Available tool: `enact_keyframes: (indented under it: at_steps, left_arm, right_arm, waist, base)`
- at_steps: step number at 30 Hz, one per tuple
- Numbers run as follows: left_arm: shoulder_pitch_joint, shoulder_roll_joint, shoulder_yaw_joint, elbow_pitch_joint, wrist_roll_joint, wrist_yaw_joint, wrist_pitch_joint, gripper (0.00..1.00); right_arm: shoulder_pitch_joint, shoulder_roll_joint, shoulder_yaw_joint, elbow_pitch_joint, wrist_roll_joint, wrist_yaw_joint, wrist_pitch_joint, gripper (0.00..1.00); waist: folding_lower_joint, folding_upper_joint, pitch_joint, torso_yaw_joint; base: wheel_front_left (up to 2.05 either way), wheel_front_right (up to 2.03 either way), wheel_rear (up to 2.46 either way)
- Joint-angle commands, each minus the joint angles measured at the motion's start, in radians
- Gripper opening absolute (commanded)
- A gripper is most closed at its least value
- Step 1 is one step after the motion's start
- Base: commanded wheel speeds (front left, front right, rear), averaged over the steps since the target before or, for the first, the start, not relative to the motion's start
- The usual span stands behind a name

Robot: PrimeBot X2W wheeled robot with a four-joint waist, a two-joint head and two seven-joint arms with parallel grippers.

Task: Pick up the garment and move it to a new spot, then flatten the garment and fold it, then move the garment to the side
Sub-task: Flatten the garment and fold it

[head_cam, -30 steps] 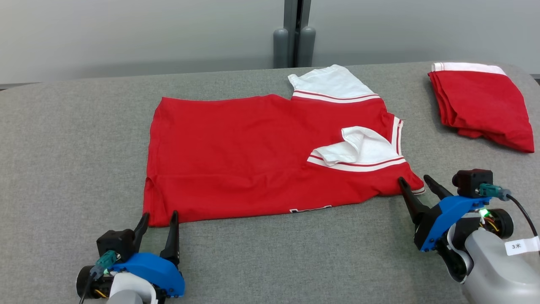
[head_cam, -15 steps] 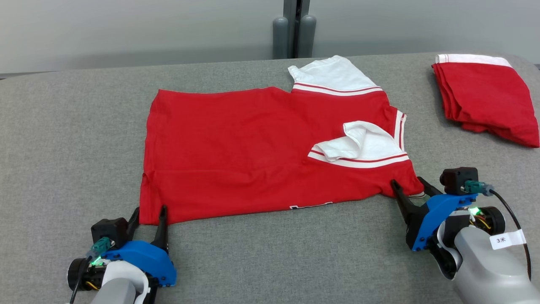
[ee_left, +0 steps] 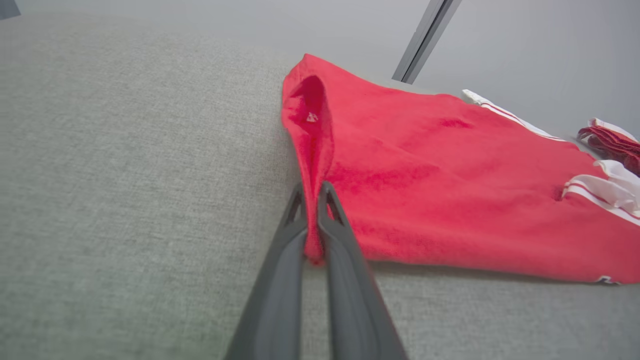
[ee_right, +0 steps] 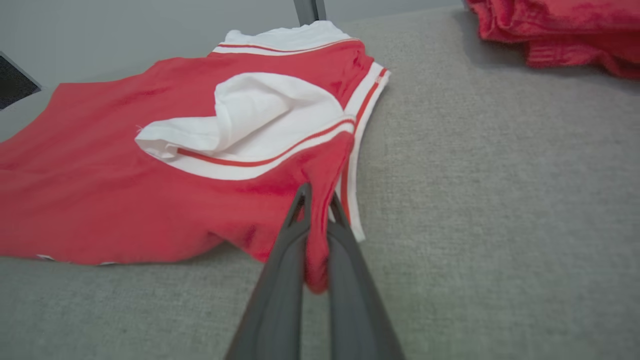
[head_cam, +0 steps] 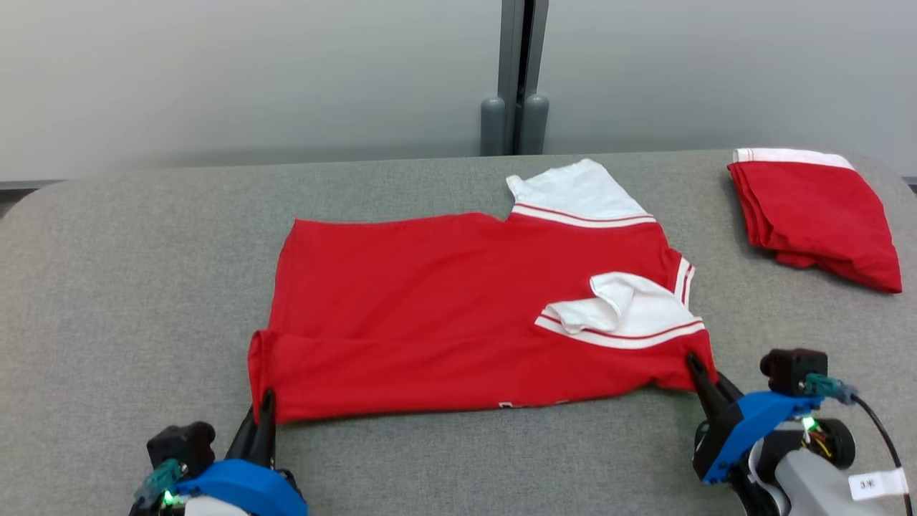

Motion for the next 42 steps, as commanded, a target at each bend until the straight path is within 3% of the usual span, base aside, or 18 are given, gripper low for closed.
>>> enact_keyframes:
  at_steps: [1,10,15,16,17,18,19,29,36,42]
  left_arm:
    - [0.034,0.006,0.008,-0.021,-0.007,-0.001,-0.004,0.00]
    - [0.226,0.012,0.019,-0.140,-0.027,0.041,0.005,0.00]
    - [0.286,0.017,0.010,-0.177,-0.028,0.054,0.016,0.00]
    - [0.291,0.013,0.010,-0.186,-0.027,0.060,0.015,0.14]
    - [0.296,0.010,0.011,-0.194,-0.028,0.063,0.013,0.43]
    - [0.299,0.008,0.011,-0.200,-0.026,0.067,0.012,1.00]
    - [0.298,0.008,0.011,-0.209,-0.022,0.067,0.010,1.00]
    - [0.259,-0.012,0.086,-0.346,0.040,0.073,-0.003,1.00]
    - [0.278,-0.044,0.201,-0.486,0.173,0.066,-0.004,1.00]
    - [0.262,-0.053,0.249,-0.518,0.271,0.048,-0.004,1.00]
  right_arm:
    - [0.047,-0.012,-0.003,-0.026,0.014,0.000,-0.009,0.00]
    - [0.285,-0.061,-0.055,-0.193,0.040,0.000,-0.008,0.00]
    - [0.402,-0.052,-0.111,-0.290,0.014,0.000,0.037,0.00]
    - [0.420,-0.047,-0.127,-0.308,0.009,0.000,0.048,0.00]
    - [0.433,-0.044,-0.145,-0.325,-0.003,0.000,0.054,0.18]
    - [0.445,-0.041,-0.161,-0.340,-0.015,0.000,0.064,0.92]
    - [0.454,-0.036,-0.179,-0.355,-0.032,0.000,0.067,1.00]
    - [0.465,0.036,-0.328,-0.507,-0.193,0.000,0.060,1.00]
    - [0.445,0.112,-0.407,-0.620,-0.317,0.000,0.008,1.00]
    - [0.453,0.160,-0.439,-0.695,-0.392,0.000,-0.018,1.00]
  waist:
    - [0.0001,0.0001,-0.019,-0.005]
    - [0.0001,0.0001,-0.062,0.001]
    - [0.0001,0.0001,-0.068,-0.001]
    - [0.0001,0.0001,-0.069,-0.001]
    - [0.0001,0.0001,-0.070,-0.001]
    - [0.0001,0.0001,-0.070,-0.002]
    - [0.0001,0.0001,-0.070,-0.003]
    - [0.0001,0.0001,-0.078,-0.009]
    - [0.0001,0.0001,-0.083,-0.011]
    - [0.0001,0.0001,-0.085,-0.001]
  base:
    - [0.00,0.00,0.00]
    - [0.00,0.00,0.00]
    - [0.00,0.00,0.00]
    - [0.00,0.00,0.00]
    - [0.00,0.00,0.00]
    - [0.00,0.00,0.00]
    - [0.00,0.00,0.00]
    - [0.00,0.00,0.00]
    - [0.00,0.00,0.00]
    - [0.00,0.00,0.00]
